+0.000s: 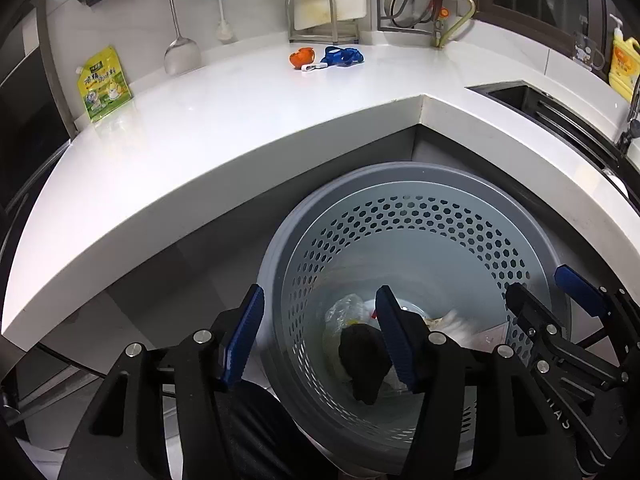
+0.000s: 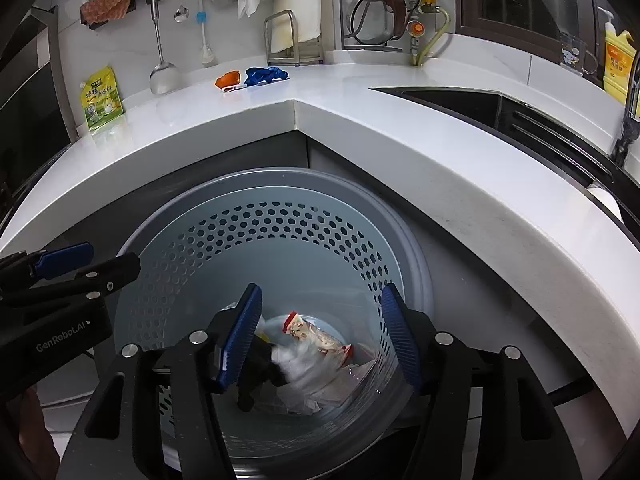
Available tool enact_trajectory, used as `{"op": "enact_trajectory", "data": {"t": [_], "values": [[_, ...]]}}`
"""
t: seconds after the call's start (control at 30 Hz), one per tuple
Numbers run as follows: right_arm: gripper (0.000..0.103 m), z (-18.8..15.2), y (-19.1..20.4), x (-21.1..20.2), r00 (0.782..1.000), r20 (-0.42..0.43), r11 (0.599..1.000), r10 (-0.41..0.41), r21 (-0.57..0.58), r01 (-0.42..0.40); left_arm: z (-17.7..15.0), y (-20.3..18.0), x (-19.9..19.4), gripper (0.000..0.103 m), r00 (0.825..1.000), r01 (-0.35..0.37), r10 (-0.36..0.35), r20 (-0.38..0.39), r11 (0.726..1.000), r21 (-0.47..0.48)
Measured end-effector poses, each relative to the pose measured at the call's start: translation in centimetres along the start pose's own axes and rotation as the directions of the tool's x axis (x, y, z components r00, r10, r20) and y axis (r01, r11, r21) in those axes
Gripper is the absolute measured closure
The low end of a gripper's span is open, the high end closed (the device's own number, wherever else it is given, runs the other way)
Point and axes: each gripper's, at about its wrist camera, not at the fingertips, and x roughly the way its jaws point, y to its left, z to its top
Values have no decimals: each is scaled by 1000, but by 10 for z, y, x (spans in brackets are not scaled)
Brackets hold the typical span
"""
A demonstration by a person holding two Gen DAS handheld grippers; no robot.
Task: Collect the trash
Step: 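Open both grippers to drop the cloth and paper into the bin, then move both tools back toward the orange peel and blue strap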
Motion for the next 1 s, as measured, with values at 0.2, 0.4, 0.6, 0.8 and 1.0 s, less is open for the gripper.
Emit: {"op": "enact_trajectory", "data": {"t": [0.2, 0.4, 0.6, 0.8, 1.0], "values": [[36, 0, -1, -2, 1000, 6, 1000, 5, 9, -5, 0, 3, -1, 37, 1000, -1, 1, 6, 1000, -10], [31, 0, -3, -4, 1000, 14, 1000, 15, 22, -16, 0, 8, -3, 25, 1000, -9, 9, 25, 1000, -22], [24, 3, 1, -6, 999, 31, 1000, 14, 2, -14, 2, 14, -4, 14, 999, -9, 10, 38, 999, -37], [17, 13, 4, -10, 999, 45, 1000, 7, 1, -7, 6, 21, -5, 11, 999, -20, 22, 49, 999, -48], [17, 39, 2, -11, 997, 43, 997, 68, 17, -69, 24, 30, -11, 10, 998, -4, 8, 66, 998, -62]]}}
